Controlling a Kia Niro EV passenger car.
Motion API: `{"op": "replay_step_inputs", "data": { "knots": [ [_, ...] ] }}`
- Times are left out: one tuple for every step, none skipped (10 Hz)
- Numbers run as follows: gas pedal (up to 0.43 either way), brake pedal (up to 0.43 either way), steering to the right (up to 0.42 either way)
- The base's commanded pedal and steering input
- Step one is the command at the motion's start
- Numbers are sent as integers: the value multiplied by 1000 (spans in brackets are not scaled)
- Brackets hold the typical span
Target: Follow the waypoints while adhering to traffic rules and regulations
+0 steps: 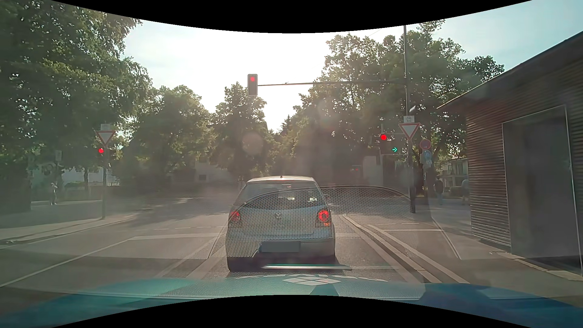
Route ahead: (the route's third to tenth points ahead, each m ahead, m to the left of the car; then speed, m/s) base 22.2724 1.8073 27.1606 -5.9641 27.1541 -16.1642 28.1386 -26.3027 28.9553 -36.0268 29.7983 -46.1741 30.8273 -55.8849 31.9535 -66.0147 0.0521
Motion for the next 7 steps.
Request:
{"op": "replay_step_inputs", "data": {
  "knots": [
    [0,159,-3],
    [0,0,-3],
    [0,0,-5],
    [0,0,-6],
    [220,0,-8],
    [260,0,-8],
    [268,0,-9]
  ]
}}
